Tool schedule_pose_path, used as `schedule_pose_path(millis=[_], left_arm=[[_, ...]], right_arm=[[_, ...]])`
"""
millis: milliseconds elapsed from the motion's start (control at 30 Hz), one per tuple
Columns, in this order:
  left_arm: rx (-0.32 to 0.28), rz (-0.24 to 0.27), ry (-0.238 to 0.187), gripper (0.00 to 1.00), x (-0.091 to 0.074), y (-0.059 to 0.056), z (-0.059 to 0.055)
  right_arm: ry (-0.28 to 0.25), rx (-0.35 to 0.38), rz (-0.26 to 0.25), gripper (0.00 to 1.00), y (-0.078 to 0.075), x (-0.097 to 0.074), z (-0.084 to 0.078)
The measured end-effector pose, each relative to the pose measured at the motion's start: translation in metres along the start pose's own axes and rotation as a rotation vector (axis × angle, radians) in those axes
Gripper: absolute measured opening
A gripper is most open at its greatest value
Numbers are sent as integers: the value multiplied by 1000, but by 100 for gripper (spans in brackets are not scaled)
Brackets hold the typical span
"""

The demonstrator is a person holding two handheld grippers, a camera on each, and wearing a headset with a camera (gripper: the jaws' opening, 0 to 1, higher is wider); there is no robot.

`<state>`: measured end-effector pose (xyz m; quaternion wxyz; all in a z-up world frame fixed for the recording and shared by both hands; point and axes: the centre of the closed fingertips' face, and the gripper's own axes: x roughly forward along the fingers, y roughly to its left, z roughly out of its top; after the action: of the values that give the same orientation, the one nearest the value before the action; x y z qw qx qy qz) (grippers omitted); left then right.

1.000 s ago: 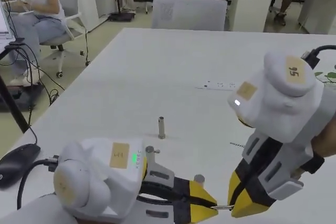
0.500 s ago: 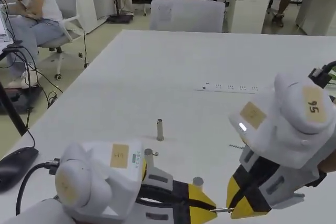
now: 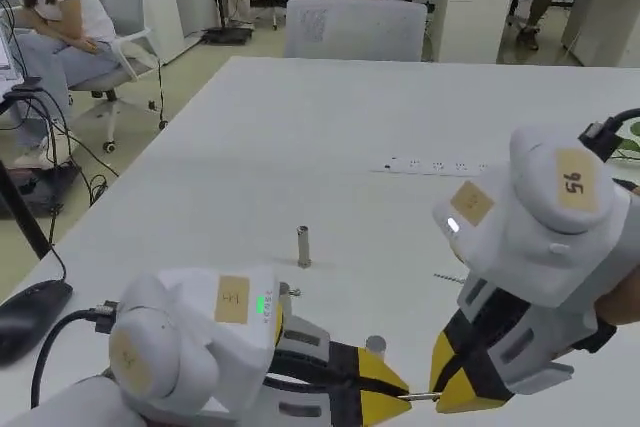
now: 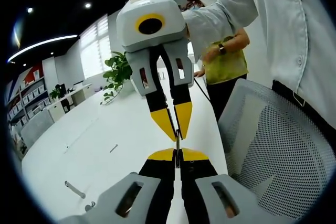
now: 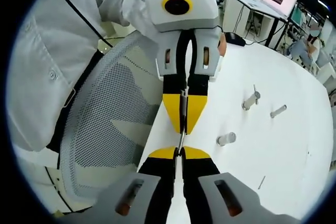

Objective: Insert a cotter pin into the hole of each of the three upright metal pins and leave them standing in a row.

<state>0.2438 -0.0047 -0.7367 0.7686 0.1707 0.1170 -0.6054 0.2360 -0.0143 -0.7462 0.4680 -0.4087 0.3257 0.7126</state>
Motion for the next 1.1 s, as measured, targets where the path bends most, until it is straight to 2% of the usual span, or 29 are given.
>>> schedule_pose_path(millis=[333,733,767,867,967,1100], left_arm=[[-25,-6,-4,0,1,0,-2],[-74,-2,-23,1,1,5,-3],[-104,-3,-31,1,1,6,-3],[-122,7,-36,6,1,9,-4],[-161,7,-36,11,2,12,-9],[-218,18,-47,13,2,18,-17]], right_arm=[[4,-8,-5,4,-1,2,-2],[-17,22,-24,3,-7,2,-2],[-21,27,-26,3,-8,2,-3],[-43,47,-28,3,-9,2,-2],[-39,54,-36,3,-10,3,-4],[-36,71,-48,3,-14,4,-12]])
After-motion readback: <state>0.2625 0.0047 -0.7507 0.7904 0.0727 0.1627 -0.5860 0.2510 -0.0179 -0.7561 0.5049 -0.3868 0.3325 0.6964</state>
